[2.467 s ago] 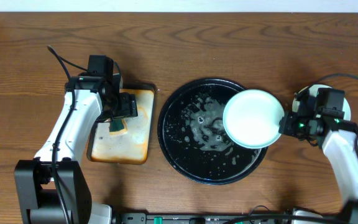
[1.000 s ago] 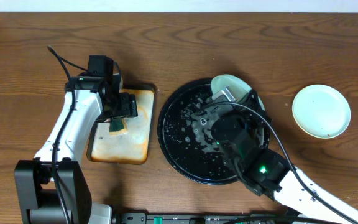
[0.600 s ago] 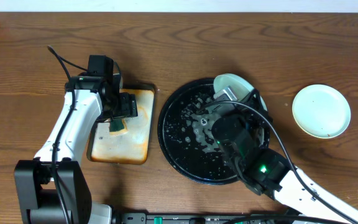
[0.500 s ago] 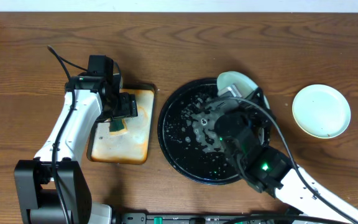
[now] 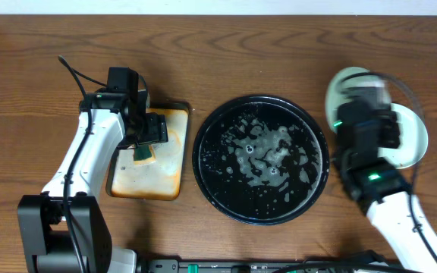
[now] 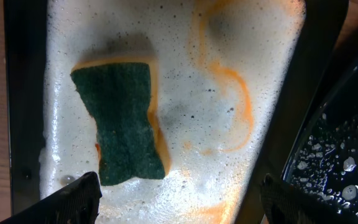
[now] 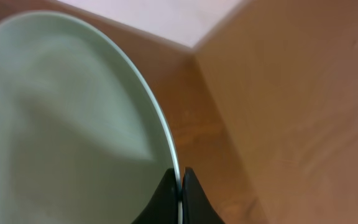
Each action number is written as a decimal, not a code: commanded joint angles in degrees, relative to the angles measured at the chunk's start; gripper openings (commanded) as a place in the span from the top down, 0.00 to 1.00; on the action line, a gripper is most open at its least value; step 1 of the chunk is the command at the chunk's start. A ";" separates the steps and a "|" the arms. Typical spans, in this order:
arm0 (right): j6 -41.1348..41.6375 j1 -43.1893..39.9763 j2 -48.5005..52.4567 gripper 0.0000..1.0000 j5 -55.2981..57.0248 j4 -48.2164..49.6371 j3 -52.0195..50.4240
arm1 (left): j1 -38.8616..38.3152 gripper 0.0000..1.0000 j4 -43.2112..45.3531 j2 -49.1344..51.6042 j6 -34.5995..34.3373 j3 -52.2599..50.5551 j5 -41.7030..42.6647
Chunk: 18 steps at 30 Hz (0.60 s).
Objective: Clean dirty plates on tray and stack at the side
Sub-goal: 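Lift the light-blue plate out and carry it to the right stack, then lower the light-blue plate onto the plate stack and open right gripper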
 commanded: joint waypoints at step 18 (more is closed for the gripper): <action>24.11 -40.74 14.03 0.58 -42.84 -2.93 0.39 | 0.00 0.17 -0.11 0.63 0.31 -0.44 0.35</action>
